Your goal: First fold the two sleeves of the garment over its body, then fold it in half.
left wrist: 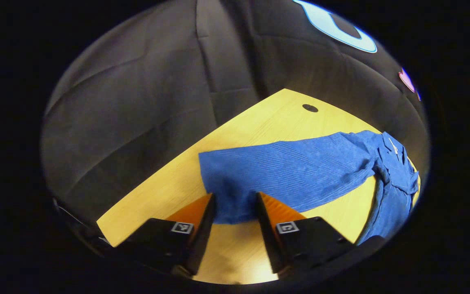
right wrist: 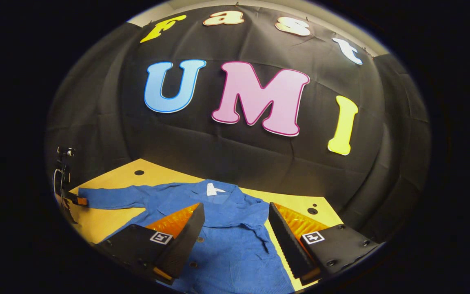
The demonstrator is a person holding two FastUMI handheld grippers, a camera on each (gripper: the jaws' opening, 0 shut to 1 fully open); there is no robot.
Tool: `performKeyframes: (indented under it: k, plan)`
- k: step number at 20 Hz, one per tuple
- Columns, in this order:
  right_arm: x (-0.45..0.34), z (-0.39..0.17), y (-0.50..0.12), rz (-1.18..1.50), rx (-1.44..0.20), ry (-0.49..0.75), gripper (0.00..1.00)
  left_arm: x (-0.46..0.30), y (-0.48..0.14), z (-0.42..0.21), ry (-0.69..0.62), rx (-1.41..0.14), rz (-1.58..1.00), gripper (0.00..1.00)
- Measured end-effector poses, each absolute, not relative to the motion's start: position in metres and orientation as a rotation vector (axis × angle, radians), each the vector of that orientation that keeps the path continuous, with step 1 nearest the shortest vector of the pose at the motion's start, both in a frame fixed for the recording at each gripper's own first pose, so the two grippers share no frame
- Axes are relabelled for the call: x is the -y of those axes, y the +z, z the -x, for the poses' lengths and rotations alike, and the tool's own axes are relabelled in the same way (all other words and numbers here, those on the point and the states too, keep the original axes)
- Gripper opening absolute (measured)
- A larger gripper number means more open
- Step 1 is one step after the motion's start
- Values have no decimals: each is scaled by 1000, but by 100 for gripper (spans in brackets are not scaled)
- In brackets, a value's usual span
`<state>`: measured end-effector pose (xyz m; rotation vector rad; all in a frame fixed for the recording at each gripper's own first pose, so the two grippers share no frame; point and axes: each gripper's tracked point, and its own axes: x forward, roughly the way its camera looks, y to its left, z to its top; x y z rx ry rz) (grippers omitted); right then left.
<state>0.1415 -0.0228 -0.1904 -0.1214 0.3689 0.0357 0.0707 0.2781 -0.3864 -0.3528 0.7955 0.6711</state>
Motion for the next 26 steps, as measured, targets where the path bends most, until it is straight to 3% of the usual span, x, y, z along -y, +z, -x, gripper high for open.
performKeyframes:
  k: [2,5,6,10,14,20,23,26]
  plan:
    - [36,-140,-188,113,-360,18,99,-279,-384,-78,683,-790,370,28]
    - [60,-137,-185,113,-352,-7,98,-276,-380,-91,646,-778,424,5]
    - [64,-137,-186,114,-354,-11,99,-277,-378,-93,636,-780,455,1]
    - [93,-135,-196,118,-369,-34,98,-258,-344,-124,597,-723,523,0]
    - [122,-134,-206,103,-396,-67,98,-200,-285,-184,455,-651,431,0]
    - [168,-127,-220,93,-421,-127,99,-44,-210,-290,146,-533,305,0]
    - [186,-112,-233,53,-463,-164,96,39,-201,-334,-2,-505,271,0]
    - [200,-95,-249,38,-501,-186,99,117,-201,-359,-117,-504,233,0]
